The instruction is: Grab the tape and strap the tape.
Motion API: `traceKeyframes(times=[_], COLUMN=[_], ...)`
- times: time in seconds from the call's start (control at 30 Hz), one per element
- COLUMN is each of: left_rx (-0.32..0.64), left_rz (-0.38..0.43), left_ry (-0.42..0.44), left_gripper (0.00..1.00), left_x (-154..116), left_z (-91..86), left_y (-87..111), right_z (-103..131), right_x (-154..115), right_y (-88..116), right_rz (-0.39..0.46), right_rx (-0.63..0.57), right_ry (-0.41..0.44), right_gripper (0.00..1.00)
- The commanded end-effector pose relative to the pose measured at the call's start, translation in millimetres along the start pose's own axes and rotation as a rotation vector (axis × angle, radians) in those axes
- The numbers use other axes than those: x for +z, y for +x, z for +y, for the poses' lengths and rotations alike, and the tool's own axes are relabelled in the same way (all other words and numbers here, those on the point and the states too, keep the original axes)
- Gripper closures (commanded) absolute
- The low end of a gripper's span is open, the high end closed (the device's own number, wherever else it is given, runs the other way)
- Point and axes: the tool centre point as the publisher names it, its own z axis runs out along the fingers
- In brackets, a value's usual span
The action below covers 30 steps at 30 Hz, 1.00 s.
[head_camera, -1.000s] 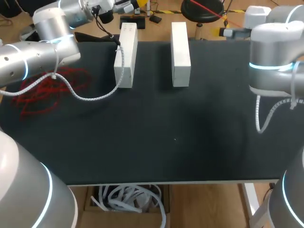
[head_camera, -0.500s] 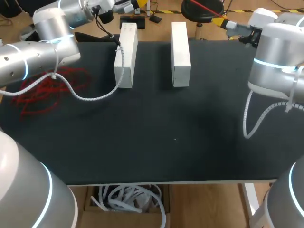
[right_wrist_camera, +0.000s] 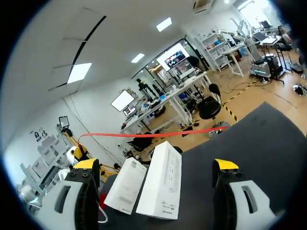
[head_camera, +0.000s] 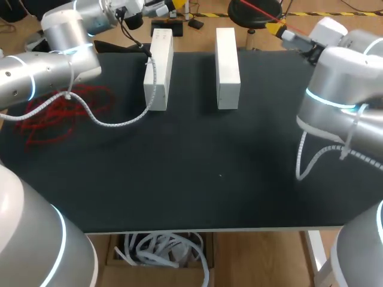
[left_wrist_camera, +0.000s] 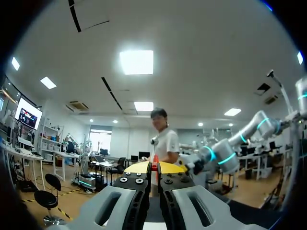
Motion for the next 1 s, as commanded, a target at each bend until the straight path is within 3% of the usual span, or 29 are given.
traceKeyframes(times=[0.03, 0.13, 0.27, 0.37, 0.47, 0.73, 1.0], left_rx=[0.001, 0.001, 0.001, 0.001, 0.001, 0.001, 0.001], left_rz=[-0.002, -0.002, -0.002, -0.002, -0.002, -0.002, -0.002], left_ry=[0.001, 0.001, 0.001, 0.001, 0.001, 0.001, 0.001], left_gripper=[1.00, 1.00, 1.00, 1.00, 1.00, 1.00, 1.00], left_x=[0, 0, 0, 0, 0, 0, 0], left_z=[0.4, 0.4, 0.4, 0.4, 0.4, 0.4, 0.4], left_y=[0.6, 0.6, 0.6, 0.6, 0.6, 0.6, 0.6], right_z=[-10, -16, -18, -14, -2, 34, 46], right_x=[-4, -10, -13, -13, -6, -7, -7], right_y=[2, -1, -10, -11, -14, -15, -18], right_rz=[-0.056, -0.110, -0.162, -0.150, -0.123, -0.023, -0.021], right_rx=[0.371, 0.430, 0.591, 0.706, 0.813, 0.771, 0.742], right_ry=[-0.206, -0.214, -0.317, -0.399, -0.426, -0.524, -0.552], right_gripper=[0.00, 0.00, 0.00, 0.00, 0.00, 0.00, 0.00])
